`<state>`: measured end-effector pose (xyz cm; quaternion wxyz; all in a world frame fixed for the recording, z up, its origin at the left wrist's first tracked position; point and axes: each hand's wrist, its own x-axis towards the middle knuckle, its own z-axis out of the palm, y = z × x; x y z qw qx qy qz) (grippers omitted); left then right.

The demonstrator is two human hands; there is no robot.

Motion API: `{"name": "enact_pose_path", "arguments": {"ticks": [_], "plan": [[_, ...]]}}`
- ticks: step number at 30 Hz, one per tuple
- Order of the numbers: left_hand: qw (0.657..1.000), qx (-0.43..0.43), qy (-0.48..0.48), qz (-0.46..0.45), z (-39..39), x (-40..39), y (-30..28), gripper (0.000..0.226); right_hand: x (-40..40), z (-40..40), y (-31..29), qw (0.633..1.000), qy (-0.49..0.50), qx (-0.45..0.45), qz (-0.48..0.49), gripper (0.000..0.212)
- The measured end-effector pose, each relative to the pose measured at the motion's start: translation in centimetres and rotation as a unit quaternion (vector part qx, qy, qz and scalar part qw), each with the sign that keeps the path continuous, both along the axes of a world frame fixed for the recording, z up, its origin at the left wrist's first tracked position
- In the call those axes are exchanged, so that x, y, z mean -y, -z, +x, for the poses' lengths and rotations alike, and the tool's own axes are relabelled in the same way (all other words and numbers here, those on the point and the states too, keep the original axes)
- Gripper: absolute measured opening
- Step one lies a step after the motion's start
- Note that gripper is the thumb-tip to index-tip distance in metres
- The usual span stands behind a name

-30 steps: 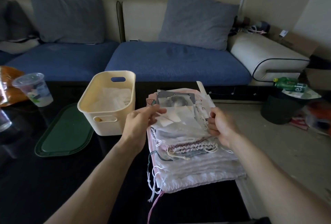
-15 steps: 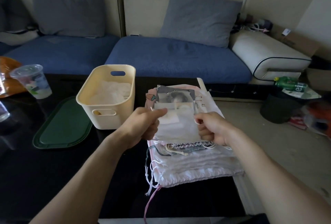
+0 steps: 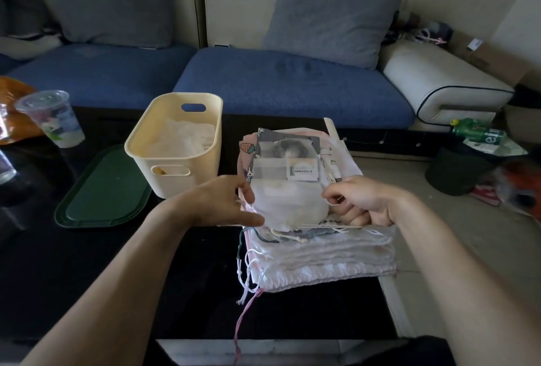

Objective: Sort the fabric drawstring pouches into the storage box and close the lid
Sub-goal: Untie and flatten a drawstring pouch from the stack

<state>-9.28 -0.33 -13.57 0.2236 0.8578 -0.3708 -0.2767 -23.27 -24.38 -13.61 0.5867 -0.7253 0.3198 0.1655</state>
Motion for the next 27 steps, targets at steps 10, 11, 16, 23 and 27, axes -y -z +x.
{"name": "enact_pose_path", "arguments": {"ticks": [10,11,16,23,27], "plan": [[0.989,0.002,0.08,0.121,-0.8,0.2,0.6,0.046,-1.6,-0.2,-0.9,0.985,-0.094,0.084,-0.115,0.033],[0.992,-0.015,0.064,0.107,-1.0,0.2,0.5,0.049,-1.7,0.0,-0.9,0.973,-0.096,0.113,-0.175,0.034],[0.997,-0.025,-0.067,-0.027,-0.4,0.3,0.1,0.048,-2.1,0.1,-1.5,0.938,-0.139,0.147,-0.281,0.037],[0.984,0.008,-0.147,-0.105,0.2,0.3,-0.2,0.067,-3.4,0.4,-1.9,0.94,-0.148,0.166,-0.26,0.046],[0.925,0.207,-0.208,-0.241,-1.3,1.4,0.5,0.061,-5.1,0.6,-2.1,0.883,-0.189,0.163,-0.398,0.052]]}}
